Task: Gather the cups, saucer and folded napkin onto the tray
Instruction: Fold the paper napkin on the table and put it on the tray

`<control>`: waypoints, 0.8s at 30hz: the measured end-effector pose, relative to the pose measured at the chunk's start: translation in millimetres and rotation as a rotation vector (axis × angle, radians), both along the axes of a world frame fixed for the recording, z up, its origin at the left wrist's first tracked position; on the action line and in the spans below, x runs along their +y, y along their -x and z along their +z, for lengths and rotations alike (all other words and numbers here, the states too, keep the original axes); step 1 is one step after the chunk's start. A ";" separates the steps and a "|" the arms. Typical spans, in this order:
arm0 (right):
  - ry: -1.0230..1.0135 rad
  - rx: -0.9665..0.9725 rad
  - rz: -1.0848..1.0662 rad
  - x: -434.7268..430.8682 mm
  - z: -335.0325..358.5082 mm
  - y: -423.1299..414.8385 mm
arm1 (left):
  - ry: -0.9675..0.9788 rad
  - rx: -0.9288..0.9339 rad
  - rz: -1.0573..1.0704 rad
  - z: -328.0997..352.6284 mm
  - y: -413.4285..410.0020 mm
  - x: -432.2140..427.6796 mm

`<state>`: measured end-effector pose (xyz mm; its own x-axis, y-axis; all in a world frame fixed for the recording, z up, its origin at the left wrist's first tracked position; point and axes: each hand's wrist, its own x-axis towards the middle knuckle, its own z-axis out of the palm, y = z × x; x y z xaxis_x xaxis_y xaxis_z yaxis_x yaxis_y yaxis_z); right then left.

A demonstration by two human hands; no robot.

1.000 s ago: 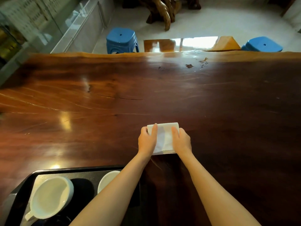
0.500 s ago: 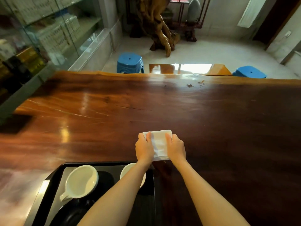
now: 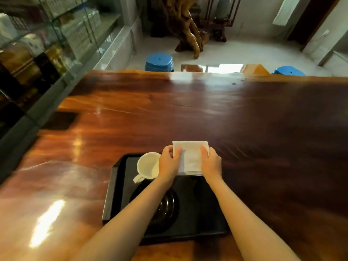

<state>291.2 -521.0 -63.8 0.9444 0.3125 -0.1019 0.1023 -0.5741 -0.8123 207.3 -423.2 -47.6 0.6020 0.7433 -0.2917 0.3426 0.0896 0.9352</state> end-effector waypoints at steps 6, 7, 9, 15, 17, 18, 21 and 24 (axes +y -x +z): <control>0.052 0.091 -0.055 -23.5 -20.9 55.1 | 0.239 -0.042 -0.140 -26.8 72.2 -25.8; 0.066 0.108 -0.053 -29.9 -24.2 59.0 | 0.244 -0.021 -0.156 -29.7 77.8 -30.0; 0.102 0.161 -0.058 -43.7 -29.7 63.3 | 0.256 0.014 -0.177 -34.1 84.5 -38.4; 0.233 0.307 0.017 -77.0 -48.5 67.3 | 0.262 0.133 -0.252 -54.0 95.3 -67.5; 0.263 0.308 0.012 -82.5 -59.2 70.3 | 0.223 0.164 -0.270 -63.2 96.7 -76.9; 0.282 0.296 0.004 -85.0 -64.7 72.0 | 0.197 0.177 -0.275 -67.6 96.4 -81.2; 0.336 0.285 -0.015 -90.7 -78.3 77.6 | 0.101 0.234 -0.285 -76.9 94.6 -92.3; 0.369 0.248 -0.065 -93.0 -88.0 80.5 | 0.044 0.273 -0.266 -79.5 91.9 -101.3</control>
